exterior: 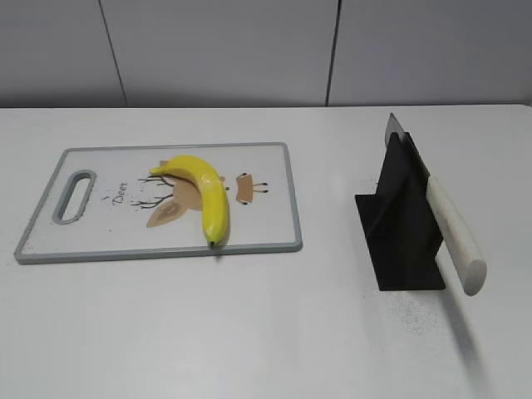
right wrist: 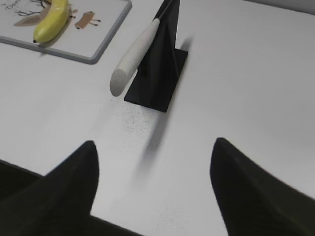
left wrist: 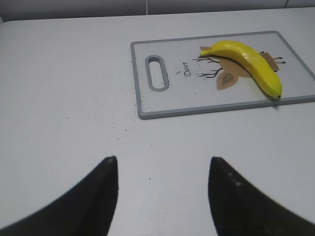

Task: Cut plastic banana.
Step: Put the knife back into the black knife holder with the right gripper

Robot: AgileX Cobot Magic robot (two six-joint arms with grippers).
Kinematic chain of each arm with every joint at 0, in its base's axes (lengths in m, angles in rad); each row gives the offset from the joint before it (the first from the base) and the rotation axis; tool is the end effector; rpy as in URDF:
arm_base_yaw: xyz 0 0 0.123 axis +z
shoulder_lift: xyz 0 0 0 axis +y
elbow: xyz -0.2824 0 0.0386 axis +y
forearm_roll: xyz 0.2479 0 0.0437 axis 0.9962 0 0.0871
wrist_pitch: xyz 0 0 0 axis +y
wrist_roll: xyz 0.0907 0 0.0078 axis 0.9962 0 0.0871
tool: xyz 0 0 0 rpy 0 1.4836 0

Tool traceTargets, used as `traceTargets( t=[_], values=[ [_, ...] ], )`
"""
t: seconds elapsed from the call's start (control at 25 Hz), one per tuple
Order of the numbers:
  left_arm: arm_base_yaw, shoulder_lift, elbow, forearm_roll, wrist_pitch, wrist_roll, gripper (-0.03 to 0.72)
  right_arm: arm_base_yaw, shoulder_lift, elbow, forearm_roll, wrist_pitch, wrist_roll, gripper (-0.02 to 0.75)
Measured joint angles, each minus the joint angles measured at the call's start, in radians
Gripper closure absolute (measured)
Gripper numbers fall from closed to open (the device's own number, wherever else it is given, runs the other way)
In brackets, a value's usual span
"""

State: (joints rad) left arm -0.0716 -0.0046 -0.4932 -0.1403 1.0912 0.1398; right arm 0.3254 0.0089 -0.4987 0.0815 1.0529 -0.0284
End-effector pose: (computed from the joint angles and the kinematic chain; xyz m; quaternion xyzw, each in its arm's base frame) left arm -0.0073 -0.0108 0.2735 0.0944 0.8543 -0.0527 0.5084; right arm -0.0050 0.0051 0.2777 -0.1513 0.8396 0.1172 0.5083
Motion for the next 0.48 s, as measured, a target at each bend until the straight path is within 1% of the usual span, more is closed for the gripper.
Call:
traceTargets(
  t=[0.2,0.32,0.48],
  values=[
    [0.000,0.000,0.000,0.000,-0.001,0.000,0.124,-0.014,-0.015,0.000,0.016,0.000,0.000,0.207],
    [0.002,0.000,0.000,0.000,-0.001,0.000,0.124,-0.056,-0.015,0.000,0.035,0.000,0.000,0.224],
    [0.002,0.000,0.000,0.000,-0.001,0.000,0.124,-0.139,-0.015,0.000,0.039,-0.001,0.000,0.232]
  ],
)
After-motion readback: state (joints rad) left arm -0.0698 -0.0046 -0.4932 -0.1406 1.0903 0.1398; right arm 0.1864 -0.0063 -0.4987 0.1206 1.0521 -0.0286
